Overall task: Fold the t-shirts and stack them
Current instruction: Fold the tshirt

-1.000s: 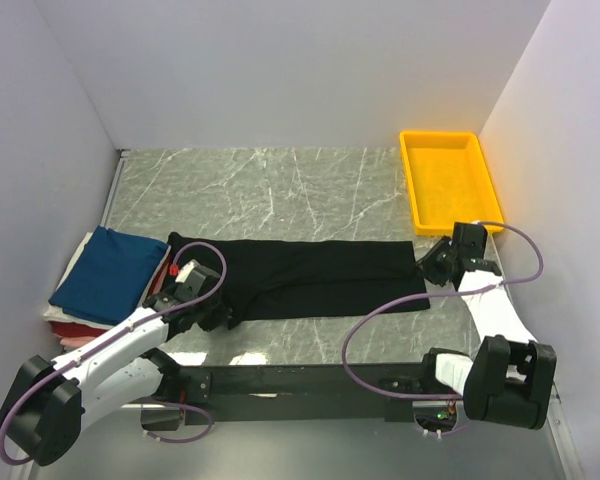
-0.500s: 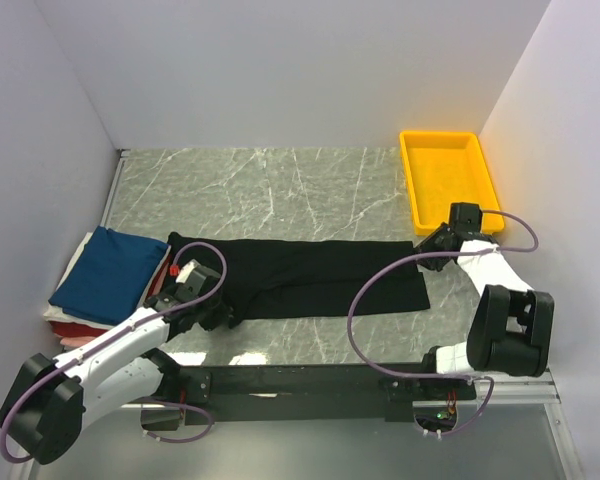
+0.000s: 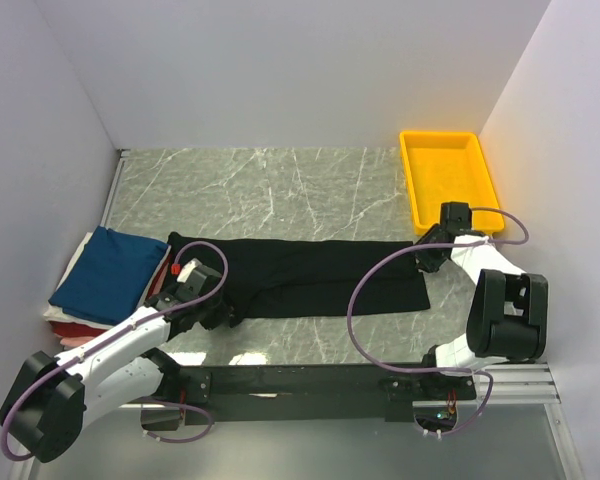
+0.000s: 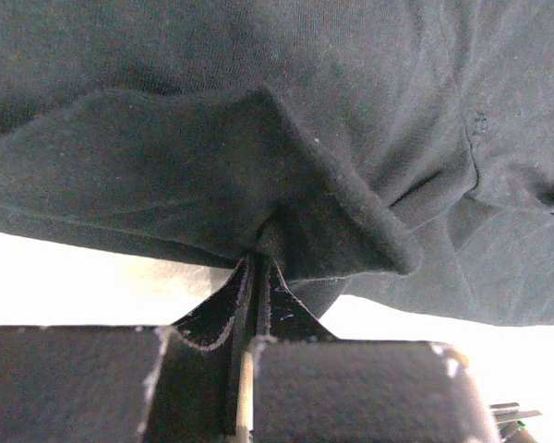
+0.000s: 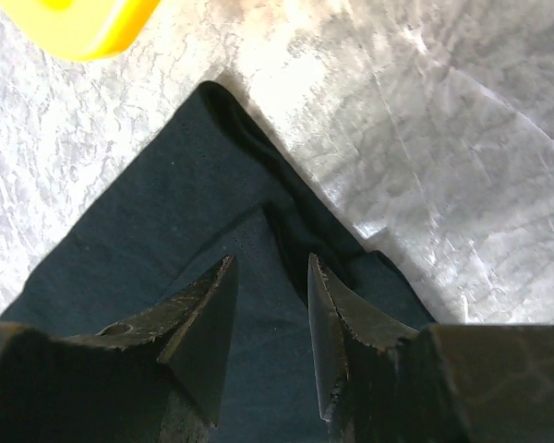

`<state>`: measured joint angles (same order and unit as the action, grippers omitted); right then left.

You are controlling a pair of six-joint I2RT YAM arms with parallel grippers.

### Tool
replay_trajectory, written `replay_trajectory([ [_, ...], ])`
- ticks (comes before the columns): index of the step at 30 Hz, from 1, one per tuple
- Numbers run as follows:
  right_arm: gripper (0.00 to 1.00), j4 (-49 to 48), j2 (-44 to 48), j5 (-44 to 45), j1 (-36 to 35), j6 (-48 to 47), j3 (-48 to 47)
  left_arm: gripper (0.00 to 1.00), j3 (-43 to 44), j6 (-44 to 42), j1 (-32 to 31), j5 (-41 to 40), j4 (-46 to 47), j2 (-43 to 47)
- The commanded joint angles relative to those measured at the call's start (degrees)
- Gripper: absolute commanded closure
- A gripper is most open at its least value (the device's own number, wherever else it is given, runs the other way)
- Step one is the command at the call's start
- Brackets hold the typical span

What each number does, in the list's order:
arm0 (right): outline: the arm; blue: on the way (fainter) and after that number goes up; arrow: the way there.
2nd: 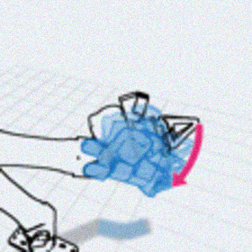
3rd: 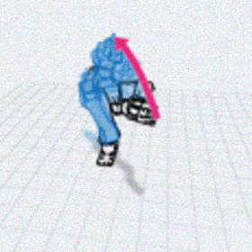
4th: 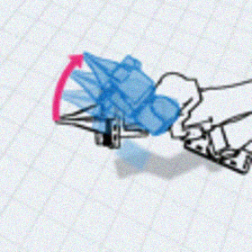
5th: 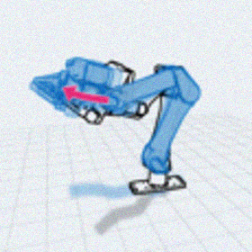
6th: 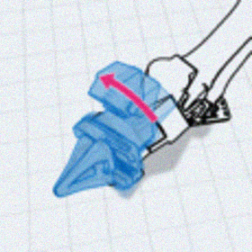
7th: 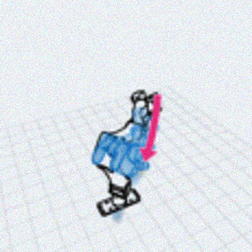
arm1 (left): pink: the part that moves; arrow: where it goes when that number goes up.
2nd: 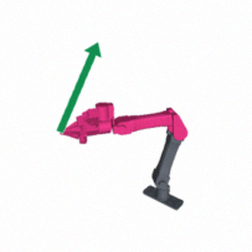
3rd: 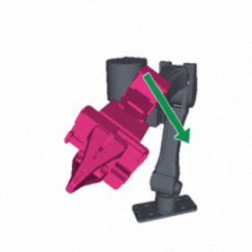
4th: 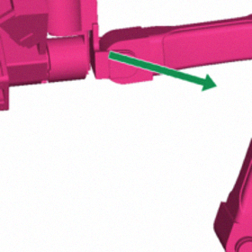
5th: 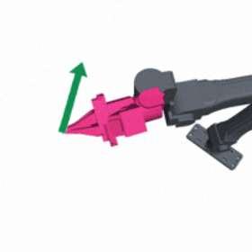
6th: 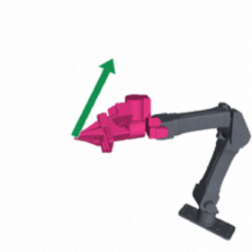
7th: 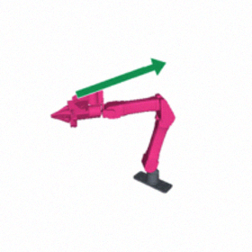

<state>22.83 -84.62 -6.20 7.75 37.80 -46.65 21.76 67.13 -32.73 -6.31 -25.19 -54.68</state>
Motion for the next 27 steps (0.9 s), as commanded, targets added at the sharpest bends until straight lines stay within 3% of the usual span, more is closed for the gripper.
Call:
replay_trajectory([
  [1,0.56,-2.4,-1.2,2.5,-1.8,-1.7,-1.3,0.99,1.0,-0.9,-0.3,-0.6,0.3,-0.8],
  [6,0.58,-2.4,-3.5,3.4,-3.1,-2.2,-1.6,0.99,1.8,-0.7,-0.2,-1.0,-0.7,-0.8],
  [9,0.65,-2.4,-3.4,3.9,-3.2,-2.5,-1.4,0.99,2.7,-0.7,-0.2,-1.6,-2.1,-0.4],
  [13,0.89,-1.6,-2.4,4.4,-3.2,-2.8,-2.1,0.99,5.0,-1.2,-0.2,-2.9,-4.5,0.2],
  [16,1.00,-0.9,-0.6,5.0,-3.2,-2.9,-3.1,1.00,8.7,-1.9,-0.2,-5.4,-7.1,0.0],
  [22,1.00,-0.4,-0.7,5.1,-3.2,-3.0,-7.6,1.00,20.9,-5.7,2.8,-9.7,-10.3,-5.0],
  [27,1.00,-0.4,-2.9,4.9,-3.2,-2.6,-14.9,1.00,34.6,-9.7,9.8,-11.3,-10.8,-13.1],
])
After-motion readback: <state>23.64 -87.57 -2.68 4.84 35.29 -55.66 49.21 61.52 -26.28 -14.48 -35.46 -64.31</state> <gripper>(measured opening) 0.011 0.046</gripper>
